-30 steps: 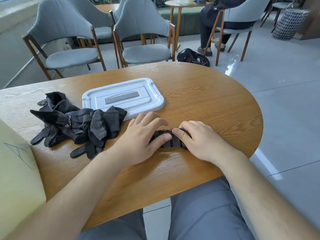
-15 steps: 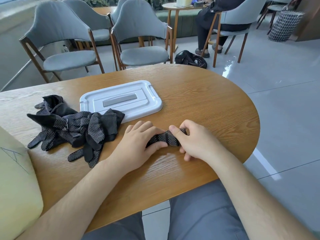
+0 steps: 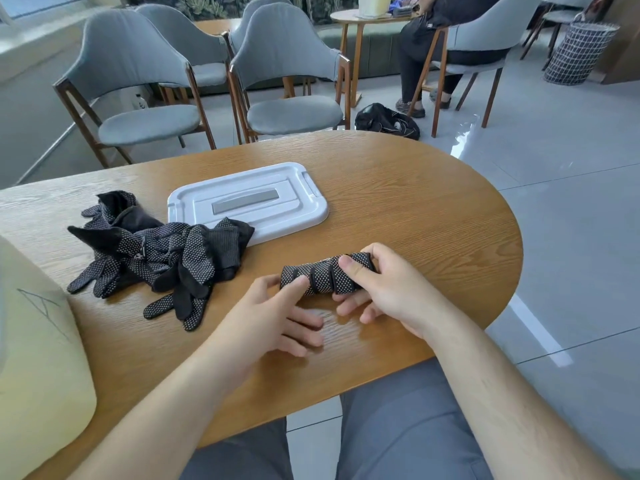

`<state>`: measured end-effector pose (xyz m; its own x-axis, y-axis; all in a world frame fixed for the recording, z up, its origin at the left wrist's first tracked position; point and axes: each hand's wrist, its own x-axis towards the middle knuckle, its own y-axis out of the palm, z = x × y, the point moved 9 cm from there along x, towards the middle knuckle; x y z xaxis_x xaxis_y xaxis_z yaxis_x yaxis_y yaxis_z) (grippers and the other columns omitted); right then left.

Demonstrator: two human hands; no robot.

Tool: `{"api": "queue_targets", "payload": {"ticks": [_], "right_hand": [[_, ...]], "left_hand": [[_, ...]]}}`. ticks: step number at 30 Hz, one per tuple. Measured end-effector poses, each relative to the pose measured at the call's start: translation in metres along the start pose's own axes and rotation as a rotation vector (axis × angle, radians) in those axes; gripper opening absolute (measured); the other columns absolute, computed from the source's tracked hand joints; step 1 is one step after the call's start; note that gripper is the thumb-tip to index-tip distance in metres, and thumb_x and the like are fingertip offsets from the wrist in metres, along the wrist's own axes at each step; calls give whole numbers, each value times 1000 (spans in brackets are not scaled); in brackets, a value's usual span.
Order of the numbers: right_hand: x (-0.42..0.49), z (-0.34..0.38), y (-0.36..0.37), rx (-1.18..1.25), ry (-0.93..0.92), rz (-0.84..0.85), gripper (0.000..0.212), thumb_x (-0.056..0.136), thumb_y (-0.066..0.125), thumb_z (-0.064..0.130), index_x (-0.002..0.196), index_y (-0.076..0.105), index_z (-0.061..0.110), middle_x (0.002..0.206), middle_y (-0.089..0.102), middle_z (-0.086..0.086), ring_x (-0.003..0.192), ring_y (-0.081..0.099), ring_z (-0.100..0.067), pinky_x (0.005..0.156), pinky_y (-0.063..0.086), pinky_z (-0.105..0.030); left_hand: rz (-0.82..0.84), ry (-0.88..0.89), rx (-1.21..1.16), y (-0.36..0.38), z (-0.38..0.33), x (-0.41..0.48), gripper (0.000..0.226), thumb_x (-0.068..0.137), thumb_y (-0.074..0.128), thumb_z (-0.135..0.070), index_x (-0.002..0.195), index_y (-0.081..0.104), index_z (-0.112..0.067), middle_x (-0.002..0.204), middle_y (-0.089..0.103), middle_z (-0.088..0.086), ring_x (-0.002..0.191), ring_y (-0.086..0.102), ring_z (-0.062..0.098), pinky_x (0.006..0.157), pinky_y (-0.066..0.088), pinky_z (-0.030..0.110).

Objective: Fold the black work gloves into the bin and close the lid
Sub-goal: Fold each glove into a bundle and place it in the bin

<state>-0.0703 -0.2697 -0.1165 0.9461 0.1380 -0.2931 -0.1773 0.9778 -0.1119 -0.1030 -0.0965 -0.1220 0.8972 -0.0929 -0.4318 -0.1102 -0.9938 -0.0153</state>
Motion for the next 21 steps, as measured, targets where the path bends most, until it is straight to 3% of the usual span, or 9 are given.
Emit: {"api": "queue_targets", "payload": {"ticks": [5,11,16,21], "right_hand": [[-4,3,-3,19,-56,-3,39,100,60,43,115,50,8,88,79,-10,76,77,-26,46,48,-24],[-5,13,-13,55,-127,-22,34,100,62,38,119,48,13,96,79,-8,77,77,-25,55,50,-28],[6,38,-18,101,-188,-41,31,103,61,21,131,52,15,106,74,-8,84,78,-24,59,57,-29],[32,64,-23,14,-260,-96,18,103,61,19,120,59,13,109,73,-12,83,77,-21,60,58,-26]], "left_hand": [[159,-75,-195,17,-1,8,56,97,58,-47,138,42,-13,105,74,26,99,74,36,77,63,39],[112,20,-282,22,-19,27,32,97,62,-36,117,66,-12,107,76,16,96,72,22,66,56,24],[47,100,-267,18,-50,44,30,97,66,-21,122,66,-5,106,77,11,84,72,19,69,56,26],[30,107,-200,11,-74,63,31,96,65,-10,126,61,-2,114,74,13,89,74,22,79,59,30]]}}
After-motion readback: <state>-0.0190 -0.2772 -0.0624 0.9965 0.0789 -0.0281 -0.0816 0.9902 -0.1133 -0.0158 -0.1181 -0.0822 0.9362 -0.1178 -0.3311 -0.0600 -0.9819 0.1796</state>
